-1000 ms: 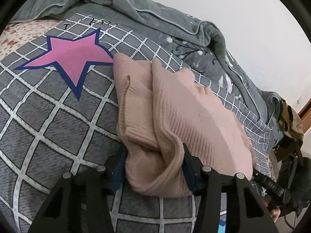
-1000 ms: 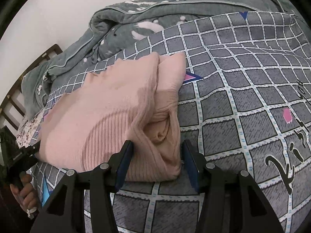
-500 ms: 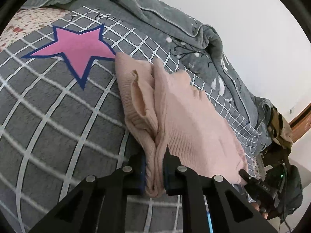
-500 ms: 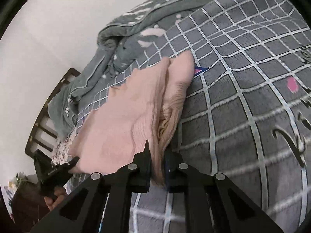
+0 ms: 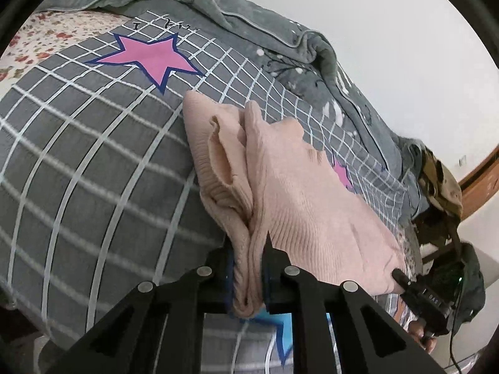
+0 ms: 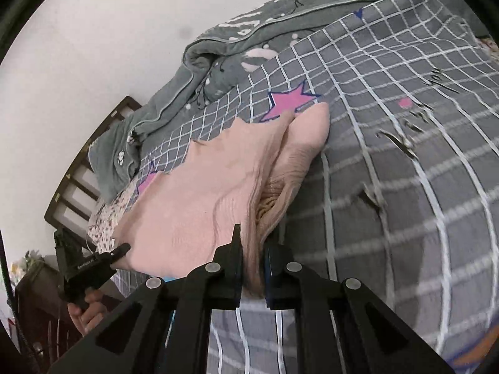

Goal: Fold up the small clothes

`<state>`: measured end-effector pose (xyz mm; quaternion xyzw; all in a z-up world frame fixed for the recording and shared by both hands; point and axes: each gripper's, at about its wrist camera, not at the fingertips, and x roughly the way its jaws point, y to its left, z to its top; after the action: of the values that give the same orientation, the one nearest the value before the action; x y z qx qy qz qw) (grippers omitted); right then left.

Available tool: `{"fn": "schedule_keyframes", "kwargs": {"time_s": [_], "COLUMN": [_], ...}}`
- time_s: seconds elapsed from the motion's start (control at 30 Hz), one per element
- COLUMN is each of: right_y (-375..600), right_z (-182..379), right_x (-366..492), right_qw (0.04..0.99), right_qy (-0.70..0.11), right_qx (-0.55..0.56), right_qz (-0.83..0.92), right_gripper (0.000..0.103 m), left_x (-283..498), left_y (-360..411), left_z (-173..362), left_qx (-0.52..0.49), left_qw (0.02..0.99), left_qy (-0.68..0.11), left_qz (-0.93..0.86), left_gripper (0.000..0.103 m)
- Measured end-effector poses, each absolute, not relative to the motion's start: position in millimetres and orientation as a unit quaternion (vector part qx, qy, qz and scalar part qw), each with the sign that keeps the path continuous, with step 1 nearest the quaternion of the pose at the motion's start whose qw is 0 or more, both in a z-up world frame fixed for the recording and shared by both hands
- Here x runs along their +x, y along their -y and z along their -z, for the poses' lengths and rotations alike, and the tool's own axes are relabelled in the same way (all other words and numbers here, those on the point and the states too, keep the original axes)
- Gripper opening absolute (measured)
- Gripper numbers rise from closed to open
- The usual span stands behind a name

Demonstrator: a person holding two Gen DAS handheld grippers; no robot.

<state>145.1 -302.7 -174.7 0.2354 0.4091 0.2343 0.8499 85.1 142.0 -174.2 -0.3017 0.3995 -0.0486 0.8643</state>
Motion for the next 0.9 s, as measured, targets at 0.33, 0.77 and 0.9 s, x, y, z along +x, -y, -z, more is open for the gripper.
{"fn": "schedule_keyframes", "kwargs": {"time_s": [0.33, 0.77, 0.9], "right_y": [308.9, 188.3, 151.2], "right_z": [169.9, 132.4, 154.8], "right_x": [102.0, 78.1, 87.0], "right_qw": [0.879, 0.937, 0.933], "right_qy": [-0.406, -0.308, -0.322], "right_qx": [0.199, 0.032, 0.007], "right_qz": [-0.152, -0.162, -0.16], "right_gripper": [0.03, 0.042, 0.042], "left_x": [64.1, 115.1, 128.9], "left_y": [-146.8, -164.9, -159.6], "left_z": [174.6, 187.1, 193.7], "left_qx": [-0.268, -0.289, -0.272], "left_qw": [0.871, 0.861, 0.863], "left_qy": [-0.41, -0.414, -0.422], "left_qz": [0.027, 0.054, 0.064], "left_gripper": [0.04, 0.07, 0.07]}}
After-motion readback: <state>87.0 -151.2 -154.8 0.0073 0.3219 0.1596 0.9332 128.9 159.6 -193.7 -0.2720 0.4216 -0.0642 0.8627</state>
